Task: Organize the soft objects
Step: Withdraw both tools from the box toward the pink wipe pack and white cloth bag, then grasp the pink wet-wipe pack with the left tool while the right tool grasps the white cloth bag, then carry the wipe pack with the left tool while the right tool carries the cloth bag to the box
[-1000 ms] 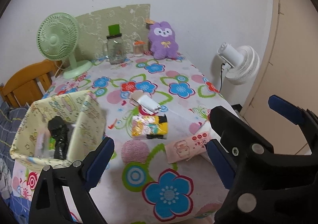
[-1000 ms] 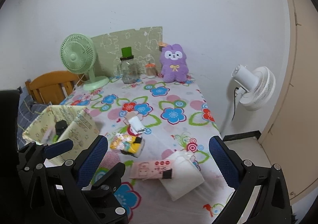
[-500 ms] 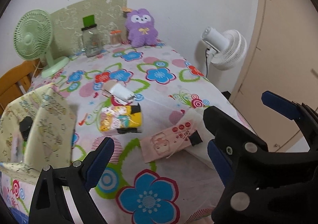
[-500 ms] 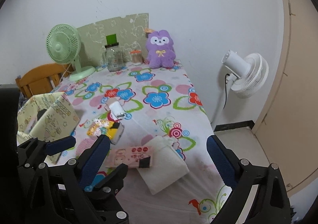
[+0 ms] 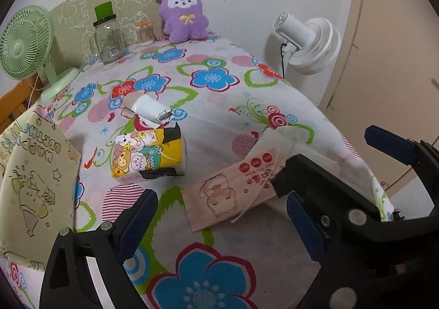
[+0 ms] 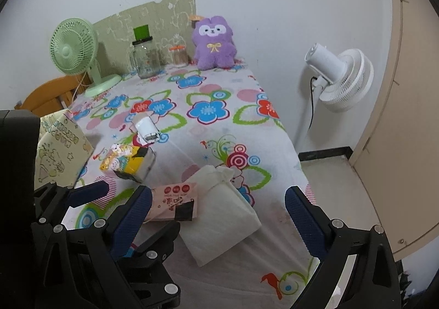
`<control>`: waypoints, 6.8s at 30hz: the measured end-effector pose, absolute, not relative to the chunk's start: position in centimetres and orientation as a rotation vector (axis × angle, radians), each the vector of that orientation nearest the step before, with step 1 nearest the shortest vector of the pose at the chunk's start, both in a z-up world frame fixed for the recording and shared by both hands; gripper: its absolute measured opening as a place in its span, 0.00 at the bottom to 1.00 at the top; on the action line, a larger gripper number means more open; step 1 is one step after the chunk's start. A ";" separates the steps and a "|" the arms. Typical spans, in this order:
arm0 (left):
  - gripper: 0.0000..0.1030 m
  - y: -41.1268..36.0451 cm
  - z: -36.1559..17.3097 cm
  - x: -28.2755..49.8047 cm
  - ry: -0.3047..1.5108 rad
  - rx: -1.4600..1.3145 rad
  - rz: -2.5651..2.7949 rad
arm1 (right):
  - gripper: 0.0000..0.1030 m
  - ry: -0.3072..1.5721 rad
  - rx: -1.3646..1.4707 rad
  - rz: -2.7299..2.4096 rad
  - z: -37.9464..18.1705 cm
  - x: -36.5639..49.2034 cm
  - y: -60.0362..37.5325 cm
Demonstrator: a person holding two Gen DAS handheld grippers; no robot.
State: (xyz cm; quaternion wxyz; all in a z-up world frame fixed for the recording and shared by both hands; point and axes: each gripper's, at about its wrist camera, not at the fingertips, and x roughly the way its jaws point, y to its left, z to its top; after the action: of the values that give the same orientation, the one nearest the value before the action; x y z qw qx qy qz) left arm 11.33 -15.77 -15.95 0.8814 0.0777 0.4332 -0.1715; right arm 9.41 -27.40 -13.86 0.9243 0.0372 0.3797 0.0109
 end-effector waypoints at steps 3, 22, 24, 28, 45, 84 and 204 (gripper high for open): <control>0.93 -15.8 -16.5 11.9 0.918 0.161 -0.357 | 0.96 0.796 0.087 0.021 -14.5 10.0 -27.6; 0.57 -14.9 -17.2 13.2 0.976 0.093 -0.378 | 0.96 0.859 0.152 0.027 -16.3 12.2 -27.8; 0.53 -14.6 -17.2 13.3 0.980 0.089 -0.380 | 0.96 0.858 0.155 0.027 -16.2 12.2 -27.6; 0.44 -14.1 -17.2 12.9 0.983 0.097 -0.358 | 0.96 0.859 0.140 0.030 -16.0 11.9 -27.1; 0.41 -13.5 -17.3 12.2 0.968 0.147 -0.322 | 0.94 0.943 0.160 0.056 -18.0 12.8 -26.3; 0.38 -12.1 -17.3 11.0 0.972 0.145 -0.333 | 0.62 1.000 0.077 0.043 -18.4 12.8 -23.1; 0.39 8.7 -8.5 12.4 0.788 0.029 -0.025 | 0.41 0.822 -0.084 0.338 -6.9 15.4 -1.3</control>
State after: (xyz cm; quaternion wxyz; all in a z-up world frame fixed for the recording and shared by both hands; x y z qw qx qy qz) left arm 12.38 8.67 -8.51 0.9232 0.0139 0.3838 -0.0120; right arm 15.44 -1.30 -6.93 0.9021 -0.0407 0.3973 0.1634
